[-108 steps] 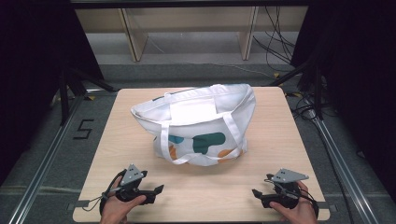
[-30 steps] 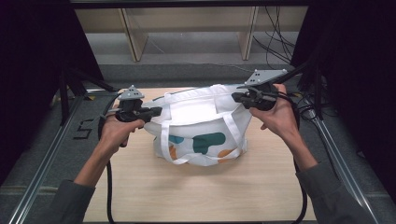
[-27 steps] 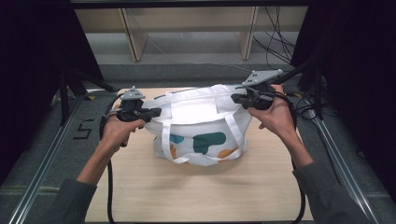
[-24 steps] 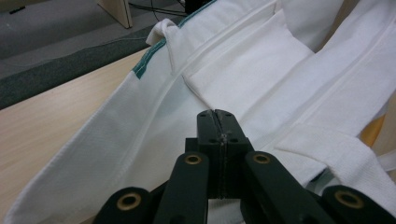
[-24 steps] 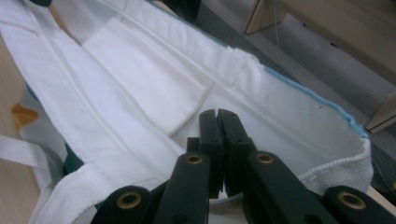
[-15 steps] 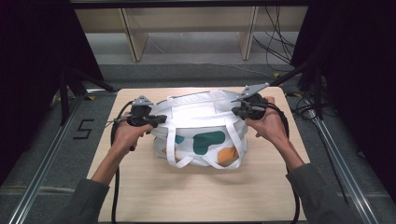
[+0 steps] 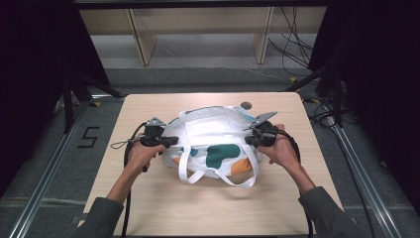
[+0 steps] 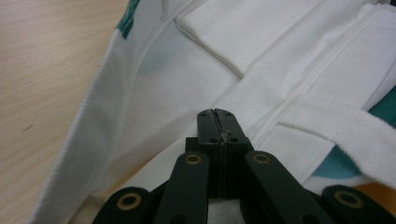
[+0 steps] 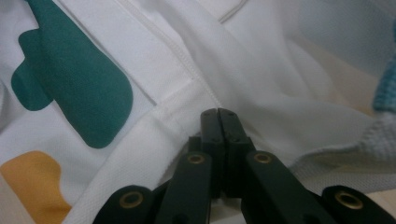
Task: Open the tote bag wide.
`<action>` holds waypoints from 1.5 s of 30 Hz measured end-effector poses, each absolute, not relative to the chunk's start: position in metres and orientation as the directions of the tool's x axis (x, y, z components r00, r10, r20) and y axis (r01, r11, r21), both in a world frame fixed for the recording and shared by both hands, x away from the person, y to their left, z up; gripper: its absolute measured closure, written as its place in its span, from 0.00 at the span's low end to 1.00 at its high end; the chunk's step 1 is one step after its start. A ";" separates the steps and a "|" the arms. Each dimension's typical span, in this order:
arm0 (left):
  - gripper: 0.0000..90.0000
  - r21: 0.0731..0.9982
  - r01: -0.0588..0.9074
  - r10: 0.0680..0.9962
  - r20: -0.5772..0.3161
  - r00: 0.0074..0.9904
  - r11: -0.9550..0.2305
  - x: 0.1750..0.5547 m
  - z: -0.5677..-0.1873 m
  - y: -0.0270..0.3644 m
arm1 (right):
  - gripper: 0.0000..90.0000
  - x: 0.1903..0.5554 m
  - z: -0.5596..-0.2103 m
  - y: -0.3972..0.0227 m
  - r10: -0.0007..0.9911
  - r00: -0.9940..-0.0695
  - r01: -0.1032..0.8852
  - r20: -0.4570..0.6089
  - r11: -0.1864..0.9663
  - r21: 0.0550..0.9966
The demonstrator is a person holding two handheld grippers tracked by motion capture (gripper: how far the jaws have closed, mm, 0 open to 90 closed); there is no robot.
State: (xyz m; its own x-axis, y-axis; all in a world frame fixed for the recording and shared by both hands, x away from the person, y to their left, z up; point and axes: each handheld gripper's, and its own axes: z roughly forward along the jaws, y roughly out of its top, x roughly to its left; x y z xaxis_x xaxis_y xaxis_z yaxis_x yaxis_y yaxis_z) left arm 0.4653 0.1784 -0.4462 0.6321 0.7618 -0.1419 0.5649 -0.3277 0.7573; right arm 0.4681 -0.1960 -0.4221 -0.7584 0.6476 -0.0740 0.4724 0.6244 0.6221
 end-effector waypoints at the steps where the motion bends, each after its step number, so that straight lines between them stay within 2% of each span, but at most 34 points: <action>1: 0.99 0.757 0.565 0.762 -0.142 0.632 -0.328 0.465 -0.446 0.178 | 1.00 0.468 -0.422 -0.196 0.648 -0.758 0.472 -0.074 0.624 0.622; 4: 0.99 0.754 0.562 0.759 -0.133 0.637 -0.340 0.465 -0.445 0.179 | 1.00 0.469 -0.415 -0.194 0.652 -0.753 0.463 -0.090 0.622 0.632; 8: 0.98 0.742 0.553 0.759 -0.095 0.644 -0.377 0.474 -0.435 0.175 | 1.00 0.477 -0.394 -0.183 0.657 -0.748 0.413 -0.088 0.566 0.713; 13: 0.98 0.763 0.539 0.755 -0.105 0.648 -0.357 0.483 -0.421 0.159 | 1.00 0.491 -0.387 -0.158 0.649 -0.756 0.397 -0.091 0.564 0.724; 16: 0.98 0.749 0.540 0.740 -0.100 0.665 -0.384 0.489 -0.417 0.145 | 1.00 0.504 -0.392 -0.141 0.644 -0.759 0.420 -0.098 0.599 0.681; 18: 0.98 0.746 0.537 0.741 -0.088 0.666 -0.394 0.492 -0.417 0.139 | 1.00 0.510 -0.397 -0.137 0.639 -0.766 0.461 -0.070 0.622 0.633; 19: 0.98 0.743 0.539 0.735 -0.093 0.671 -0.398 0.495 -0.418 0.137 | 1.00 0.509 -0.403 -0.136 0.606 -0.795 0.468 -0.030 0.644 0.605; 20: 0.98 0.743 0.539 0.735 -0.093 0.671 -0.398 0.495 -0.418 0.137 | 1.00 0.509 -0.403 -0.136 0.606 -0.795 0.468 -0.030 0.644 0.605; 22: 0.99 0.736 0.550 0.738 -0.103 0.667 -0.395 0.497 -0.424 0.134 | 1.00 0.496 -0.399 -0.141 0.539 -0.841 0.467 0.039 0.688 0.555; 24: 0.99 0.736 0.550 0.741 -0.099 0.664 -0.395 0.498 -0.423 0.133 | 1.00 0.486 -0.399 -0.143 0.484 -0.873 0.436 0.064 0.716 0.545; 30: 0.99 0.731 0.553 0.736 -0.103 0.669 -0.400 0.498 -0.423 0.128 | 1.00 0.454 -0.414 -0.139 0.433 -0.899 0.409 0.071 0.767 0.494; 31: 0.99 0.730 0.553 0.728 -0.112 0.677 -0.402 0.497 -0.423 0.128 | 1.00 0.454 -0.414 -0.139 0.421 -0.906 0.381 0.042 0.771 0.510; 33: 0.99 0.723 0.550 0.712 -0.115 0.692 -0.418 0.492 -0.424 0.125 | 1.00 0.452 -0.408 -0.140 0.455 -0.889 0.404 0.051 0.726 0.557; 34: 0.99 0.719 0.544 0.700 -0.112 0.705 -0.433 0.489 -0.425 0.123 | 1.00 0.454 -0.404 -0.142 0.481 -0.876 0.392 0.015 0.694 0.604; 36: 0.99 0.716 0.548 0.694 -0.123 0.710 -0.433 0.486 -0.426 0.122 | 1.00 0.456 -0.398 -0.143 0.498 -0.867 0.394 0.010 0.673 0.626; 37: 0.99 0.704 0.541 0.665 -0.131 0.735 -0.460 0.479 -0.427 0.120 | 1.00 0.464 -0.389 -0.144 0.522 -0.852 0.359 -0.036 0.633 0.686; 39: 0.99 0.690 0.527 0.642 -0.117 0.758 -0.496 0.470 -0.428 0.118 | 1.00 0.469 -0.384 -0.141 0.554 -0.830 0.355 -0.061 0.610 0.708; 42: 1.00 0.687 0.517 0.626 -0.116 0.771 -0.510 0.466 -0.430 0.119 | 1.00 0.476 -0.382 -0.133 0.545 -0.833 0.333 -0.095 0.631 0.701; 43: 1.00 0.682 0.531 0.623 -0.141 0.770 -0.502 0.463 -0.433 0.121 | 1.00 0.484 -0.384 -0.122 0.535 -0.839 0.333 -0.098 0.649 0.684; 45: 1.00 0.684 0.544 0.625 -0.162 0.763 -0.487 0.461 -0.434 0.121 | 1.00 0.490 -0.390 -0.108 0.524 -0.850 0.368 -0.058 0.669 0.646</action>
State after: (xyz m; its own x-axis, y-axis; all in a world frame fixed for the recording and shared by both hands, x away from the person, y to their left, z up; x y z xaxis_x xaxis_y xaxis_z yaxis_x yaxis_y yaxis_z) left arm 0.4614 0.1205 -0.4341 0.7635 0.6253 -0.1616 0.5436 -0.4869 0.6837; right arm 0.4896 -0.1078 -0.3904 -0.8499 0.5238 -0.0576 0.3685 0.6689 0.6456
